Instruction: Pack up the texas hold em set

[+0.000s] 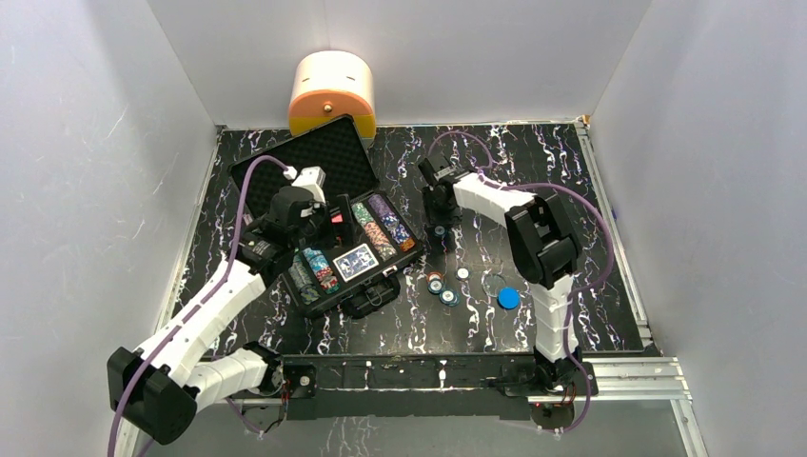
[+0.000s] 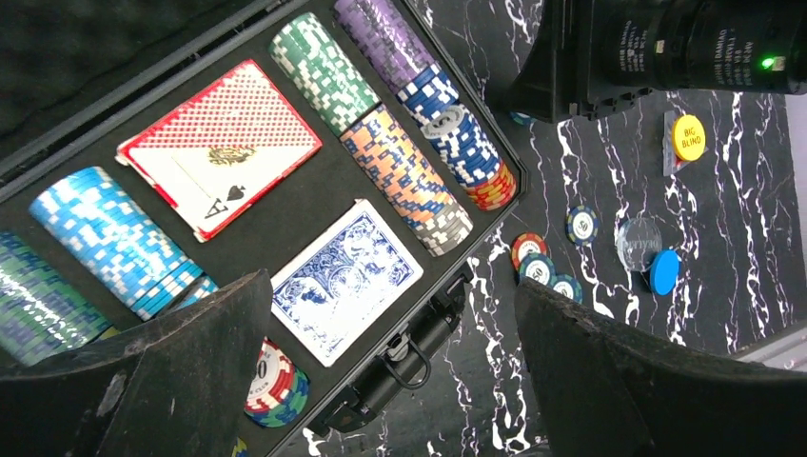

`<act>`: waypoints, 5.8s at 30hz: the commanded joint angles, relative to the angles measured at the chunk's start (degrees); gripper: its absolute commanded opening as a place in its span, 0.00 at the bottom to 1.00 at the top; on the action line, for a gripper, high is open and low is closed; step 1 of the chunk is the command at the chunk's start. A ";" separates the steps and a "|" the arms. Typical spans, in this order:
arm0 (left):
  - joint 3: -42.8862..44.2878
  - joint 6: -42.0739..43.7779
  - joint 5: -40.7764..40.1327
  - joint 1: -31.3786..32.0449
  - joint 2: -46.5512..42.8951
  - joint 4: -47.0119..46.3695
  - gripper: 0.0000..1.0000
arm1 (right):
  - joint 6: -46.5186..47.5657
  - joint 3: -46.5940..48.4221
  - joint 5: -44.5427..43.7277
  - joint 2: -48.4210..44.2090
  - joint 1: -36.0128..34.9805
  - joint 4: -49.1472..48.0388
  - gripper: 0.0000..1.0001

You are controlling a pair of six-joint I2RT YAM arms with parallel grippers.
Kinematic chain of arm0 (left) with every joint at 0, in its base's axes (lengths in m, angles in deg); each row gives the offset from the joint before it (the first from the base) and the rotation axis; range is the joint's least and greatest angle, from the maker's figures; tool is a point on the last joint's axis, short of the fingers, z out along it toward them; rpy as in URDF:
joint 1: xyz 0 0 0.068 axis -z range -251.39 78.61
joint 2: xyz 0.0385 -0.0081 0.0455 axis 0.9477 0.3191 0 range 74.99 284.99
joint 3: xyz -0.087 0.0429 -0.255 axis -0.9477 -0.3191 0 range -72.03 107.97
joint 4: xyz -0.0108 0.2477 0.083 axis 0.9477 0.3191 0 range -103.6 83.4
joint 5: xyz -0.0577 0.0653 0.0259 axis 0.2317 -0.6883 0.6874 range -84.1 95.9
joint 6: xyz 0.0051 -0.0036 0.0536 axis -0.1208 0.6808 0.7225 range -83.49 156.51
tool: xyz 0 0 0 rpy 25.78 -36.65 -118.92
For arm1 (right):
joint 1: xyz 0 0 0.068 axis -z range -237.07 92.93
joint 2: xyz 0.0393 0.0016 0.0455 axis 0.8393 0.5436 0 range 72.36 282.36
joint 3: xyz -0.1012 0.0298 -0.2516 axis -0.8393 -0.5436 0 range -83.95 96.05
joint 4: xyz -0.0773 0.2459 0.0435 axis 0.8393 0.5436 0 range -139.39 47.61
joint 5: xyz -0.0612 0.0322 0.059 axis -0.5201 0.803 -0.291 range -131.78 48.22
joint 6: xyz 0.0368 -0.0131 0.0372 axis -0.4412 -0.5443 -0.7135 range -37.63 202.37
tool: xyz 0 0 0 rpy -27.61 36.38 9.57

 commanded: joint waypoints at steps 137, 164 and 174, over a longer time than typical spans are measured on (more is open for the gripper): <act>22.07 7.79 -21.06 14.75 39.03 45.38 0.19 | -34.14 -39.23 17.86 -45.49 4.54 -17.39 0.71; 23.83 11.33 -5.11 14.75 18.81 25.34 0.59 | -19.83 -37.29 8.82 -40.27 -0.95 -3.04 0.72; 15.94 -0.63 -7.30 14.75 10.95 10.76 0.75 | -17.40 -29.76 -2.09 -30.52 -13.28 -0.06 0.75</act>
